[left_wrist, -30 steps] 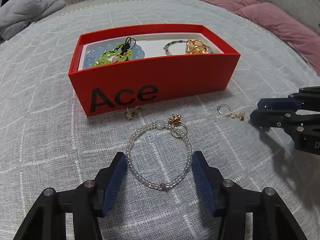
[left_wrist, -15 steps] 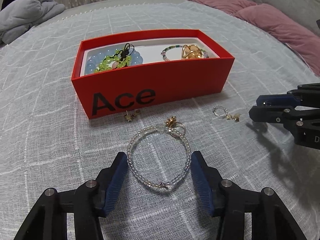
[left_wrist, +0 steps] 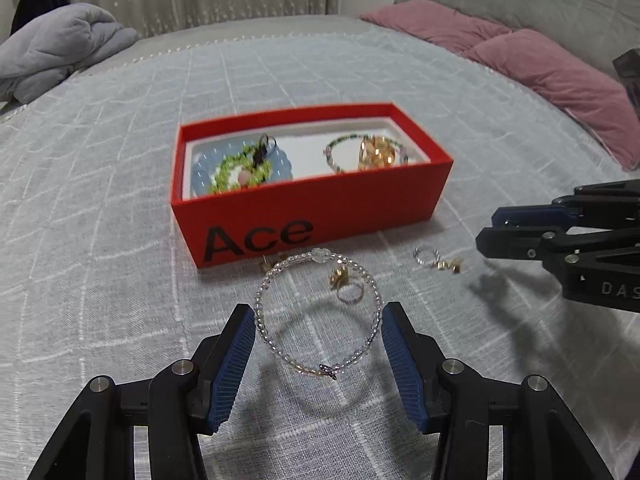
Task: Organize jewelry
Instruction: 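Grasp the black hair clip with the right tool, then carry the hair clip into the red box while the left carries the clear bracelet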
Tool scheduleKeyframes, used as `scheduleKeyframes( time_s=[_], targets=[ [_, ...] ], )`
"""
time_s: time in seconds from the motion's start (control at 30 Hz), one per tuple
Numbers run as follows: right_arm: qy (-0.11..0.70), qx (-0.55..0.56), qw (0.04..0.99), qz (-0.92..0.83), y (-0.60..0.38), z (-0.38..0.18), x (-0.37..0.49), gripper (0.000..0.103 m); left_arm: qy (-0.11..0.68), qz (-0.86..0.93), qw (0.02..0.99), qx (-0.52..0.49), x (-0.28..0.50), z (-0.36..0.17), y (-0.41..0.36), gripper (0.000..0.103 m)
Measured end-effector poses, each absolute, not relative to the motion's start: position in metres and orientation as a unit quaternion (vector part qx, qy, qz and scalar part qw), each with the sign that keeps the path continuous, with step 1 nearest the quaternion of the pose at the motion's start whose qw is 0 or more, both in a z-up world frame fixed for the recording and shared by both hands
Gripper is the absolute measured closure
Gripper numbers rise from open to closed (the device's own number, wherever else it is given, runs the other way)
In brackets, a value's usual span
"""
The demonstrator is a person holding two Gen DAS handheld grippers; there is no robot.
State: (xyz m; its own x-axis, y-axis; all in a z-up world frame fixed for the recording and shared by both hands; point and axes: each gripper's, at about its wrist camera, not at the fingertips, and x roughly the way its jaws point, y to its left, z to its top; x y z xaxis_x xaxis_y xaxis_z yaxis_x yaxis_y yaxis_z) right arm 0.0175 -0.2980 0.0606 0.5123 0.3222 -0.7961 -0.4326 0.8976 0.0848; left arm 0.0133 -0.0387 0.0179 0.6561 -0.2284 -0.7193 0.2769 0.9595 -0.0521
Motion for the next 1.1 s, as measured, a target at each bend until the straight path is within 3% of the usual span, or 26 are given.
scheduleKeyframes(
  time_s=[0.57, 1.1],
  targets=[
    [0.4, -0.016, 0.887, 0.229, -0.289, 0.101, 0.046, 0.078, 0.348, -0.115, 0.931, 0.0, 0.042, 0.051, -0.024, 0.048],
    [0.395, 0.019, 0.891, 0.224, -0.272, 0.094, 0.089, 0.078, 0.343, -0.088, 0.935, 0.002, 0.101, 0.034, -0.027, 0.048]
  ],
)
